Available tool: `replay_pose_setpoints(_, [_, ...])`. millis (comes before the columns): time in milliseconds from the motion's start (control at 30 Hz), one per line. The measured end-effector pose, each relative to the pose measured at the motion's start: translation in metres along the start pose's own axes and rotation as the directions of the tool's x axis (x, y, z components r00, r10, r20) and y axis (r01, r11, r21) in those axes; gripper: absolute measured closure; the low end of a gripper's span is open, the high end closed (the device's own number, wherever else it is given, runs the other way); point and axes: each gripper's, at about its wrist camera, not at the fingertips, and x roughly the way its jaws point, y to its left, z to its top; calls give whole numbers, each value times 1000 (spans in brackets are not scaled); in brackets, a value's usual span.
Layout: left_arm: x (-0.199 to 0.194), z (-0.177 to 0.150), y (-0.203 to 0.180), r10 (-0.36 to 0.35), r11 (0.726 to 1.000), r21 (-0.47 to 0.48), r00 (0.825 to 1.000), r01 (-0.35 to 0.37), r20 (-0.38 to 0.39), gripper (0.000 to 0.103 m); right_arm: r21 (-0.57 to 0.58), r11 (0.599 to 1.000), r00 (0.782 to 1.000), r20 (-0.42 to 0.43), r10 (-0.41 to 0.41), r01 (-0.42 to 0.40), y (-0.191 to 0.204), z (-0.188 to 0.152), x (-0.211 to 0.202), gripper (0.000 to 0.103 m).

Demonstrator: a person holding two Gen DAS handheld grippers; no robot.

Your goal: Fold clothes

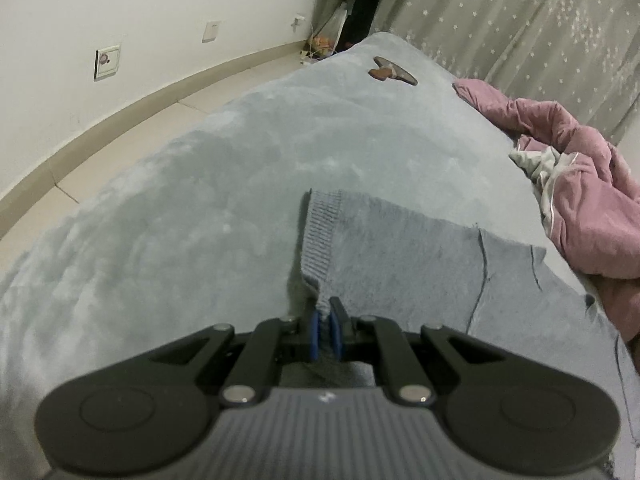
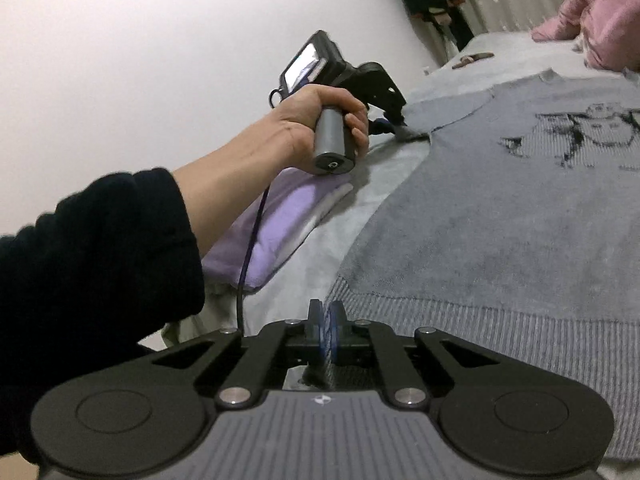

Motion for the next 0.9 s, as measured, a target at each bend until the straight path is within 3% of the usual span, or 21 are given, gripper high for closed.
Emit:
replay_pose_setpoints(367, [2,0,1,-9,1000,2,1000,9,-16,90,-72,988,991,25,-135,137,12,-2,-3,95])
replay_pose_setpoints(433, [1,2,4,-56,998,-29,998,56,-28,80,-75,986,989,29,-146,148,12,-2,-5,92])
replay_pose_setpoints(500, [-1,3,5,-103,994,-43,994,102,-33,53,-94,983,988,32,-154,157,14,-2,-8,88])
replay_pose_setpoints(533, [-1,4,6,-126,991,-49,991,125,-35,50,-111,981,987,34,-159,162,16,-2,-9,87])
replay_pose_setpoints(633, [0,4,4,-121,992,-50,992,119,-35,50,-157,974,986,43,-161,166,23,-4,-11,79])
replay_pose_setpoints(900, [4,8,11,-136,985,-114,990,132,-27,50,-245,957,988,61,-143,154,40,-5,-10,79])
